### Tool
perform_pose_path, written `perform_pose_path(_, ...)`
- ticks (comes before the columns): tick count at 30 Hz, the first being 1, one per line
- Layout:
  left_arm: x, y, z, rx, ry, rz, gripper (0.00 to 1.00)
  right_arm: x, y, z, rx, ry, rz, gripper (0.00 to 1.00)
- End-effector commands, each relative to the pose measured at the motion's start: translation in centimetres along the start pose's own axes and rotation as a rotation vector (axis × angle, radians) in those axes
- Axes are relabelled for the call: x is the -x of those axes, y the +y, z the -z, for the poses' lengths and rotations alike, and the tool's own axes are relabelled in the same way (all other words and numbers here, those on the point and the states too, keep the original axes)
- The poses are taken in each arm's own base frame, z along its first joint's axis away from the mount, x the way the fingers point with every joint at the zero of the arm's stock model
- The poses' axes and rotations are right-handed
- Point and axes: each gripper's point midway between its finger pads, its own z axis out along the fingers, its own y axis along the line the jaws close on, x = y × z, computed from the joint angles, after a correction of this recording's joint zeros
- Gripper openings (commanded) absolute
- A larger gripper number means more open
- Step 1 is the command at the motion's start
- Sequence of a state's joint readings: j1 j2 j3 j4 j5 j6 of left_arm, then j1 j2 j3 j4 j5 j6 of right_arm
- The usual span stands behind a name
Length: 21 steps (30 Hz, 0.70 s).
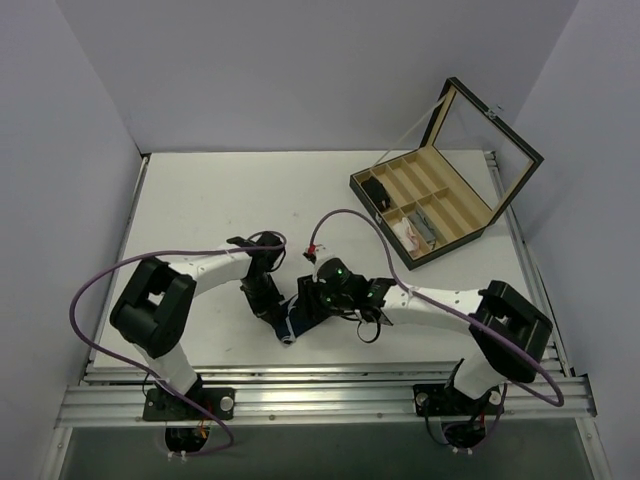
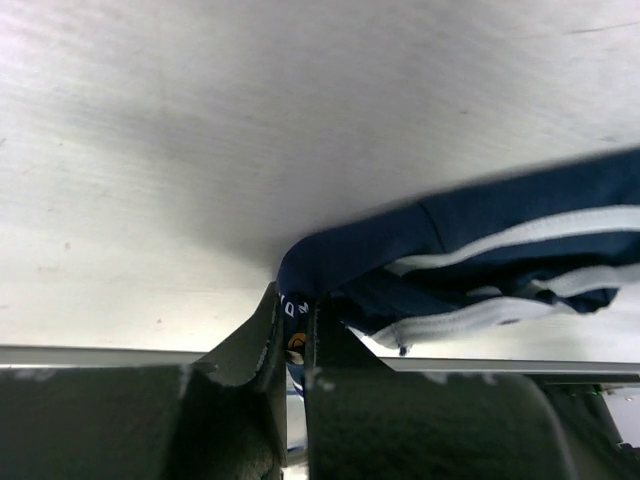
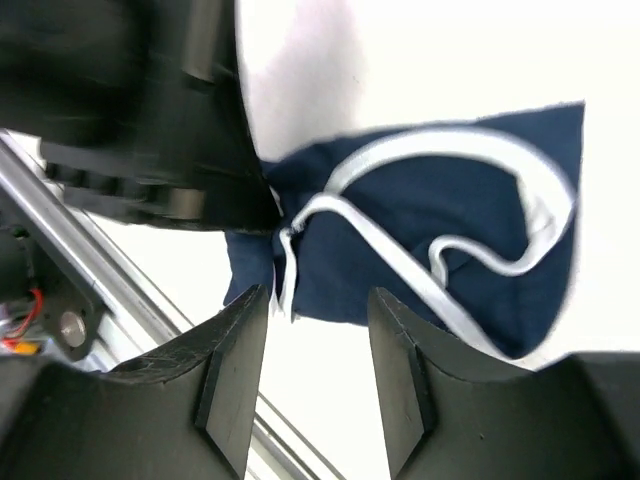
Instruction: Roll the underwear
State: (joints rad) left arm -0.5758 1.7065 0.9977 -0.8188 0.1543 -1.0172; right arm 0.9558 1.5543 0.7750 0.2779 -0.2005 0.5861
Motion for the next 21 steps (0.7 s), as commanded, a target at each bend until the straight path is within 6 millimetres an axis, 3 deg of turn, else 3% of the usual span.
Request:
perform_pose_path(1, -0.7, 1.5, 0.1, 0.113, 0.042, 0.003, 0.02, 0.6, 1.2, 1.7, -0.104, -0.054, 0.198, 0.41)
perform_pose_path(2, -0.7, 1.4, 0.1, 0.122, 0.049, 0.004, 0.02, 1.4, 1.2, 1.9, -0.151, -0.098, 0.228, 0.42)
perform_pose_path(7, -1.0, 1.0, -0.1, 0.151, 0.097, 0.01, 0.02, 1.2, 3.1, 1.4, -0.191, -0.121, 0.364, 0.47)
perform_pose_path(21, -1.2, 1.2, -0.5, 0.229, 0.151, -0.002, 0.02, -2.9, 5.4, -2.7, -0.214, -0.057, 0.522, 0.46)
